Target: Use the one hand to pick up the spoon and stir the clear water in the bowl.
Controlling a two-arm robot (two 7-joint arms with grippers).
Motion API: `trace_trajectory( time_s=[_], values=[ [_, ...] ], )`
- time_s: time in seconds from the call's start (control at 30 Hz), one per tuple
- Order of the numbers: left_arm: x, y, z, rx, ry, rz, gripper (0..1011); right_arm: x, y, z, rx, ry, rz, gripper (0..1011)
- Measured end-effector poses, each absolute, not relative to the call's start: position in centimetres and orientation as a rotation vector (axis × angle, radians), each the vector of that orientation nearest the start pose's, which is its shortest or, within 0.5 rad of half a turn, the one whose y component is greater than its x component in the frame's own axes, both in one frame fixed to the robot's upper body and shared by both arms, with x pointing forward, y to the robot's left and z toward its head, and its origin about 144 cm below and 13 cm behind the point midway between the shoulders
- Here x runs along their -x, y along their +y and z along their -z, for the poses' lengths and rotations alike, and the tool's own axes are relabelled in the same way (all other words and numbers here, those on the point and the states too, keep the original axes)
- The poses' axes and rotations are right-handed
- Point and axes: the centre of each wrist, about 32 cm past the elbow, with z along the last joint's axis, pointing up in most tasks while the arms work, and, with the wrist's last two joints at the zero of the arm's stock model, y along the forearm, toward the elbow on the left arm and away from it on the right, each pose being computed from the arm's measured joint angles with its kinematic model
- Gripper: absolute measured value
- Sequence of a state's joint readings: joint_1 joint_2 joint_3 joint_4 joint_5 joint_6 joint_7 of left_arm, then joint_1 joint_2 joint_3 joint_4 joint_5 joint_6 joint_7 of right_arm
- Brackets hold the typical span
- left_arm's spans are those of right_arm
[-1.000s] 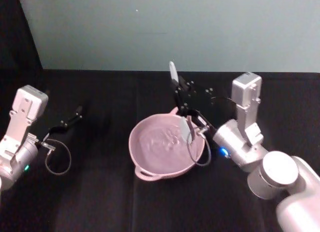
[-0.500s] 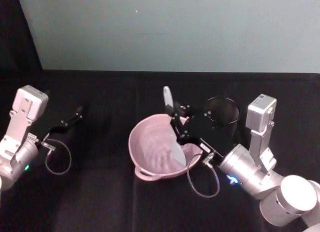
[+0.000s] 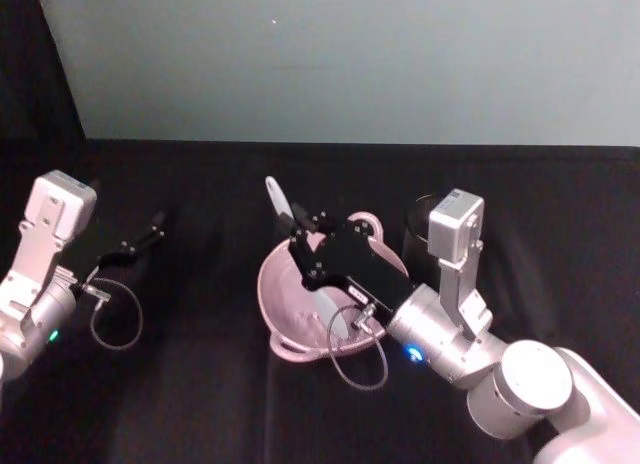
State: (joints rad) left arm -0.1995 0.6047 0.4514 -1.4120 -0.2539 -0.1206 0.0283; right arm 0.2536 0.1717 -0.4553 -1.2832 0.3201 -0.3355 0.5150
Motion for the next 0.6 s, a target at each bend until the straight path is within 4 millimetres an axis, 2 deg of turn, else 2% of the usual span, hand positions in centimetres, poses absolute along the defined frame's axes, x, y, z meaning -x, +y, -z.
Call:
trace_trajectory(
  time_s=[0.2,0.37,0.6],
  values=[
    [-48.9,31.0,-114.0,-0.304,-0.285,-1.248,1011,-52.2,-15.4,-112.1,-0.183,-0.148,0.727,123],
    [-48.9,31.0,-114.0,-0.304,-0.285,-1.248,1011,-53.2,-15.8,-112.3,-0.187,-0.154,0.768,123],
    [-48.9,31.0,-114.0,-0.304,-0.285,-1.248,1011,-53.0,-17.2,-112.5,-0.179,-0.146,0.791,123]
  ],
)
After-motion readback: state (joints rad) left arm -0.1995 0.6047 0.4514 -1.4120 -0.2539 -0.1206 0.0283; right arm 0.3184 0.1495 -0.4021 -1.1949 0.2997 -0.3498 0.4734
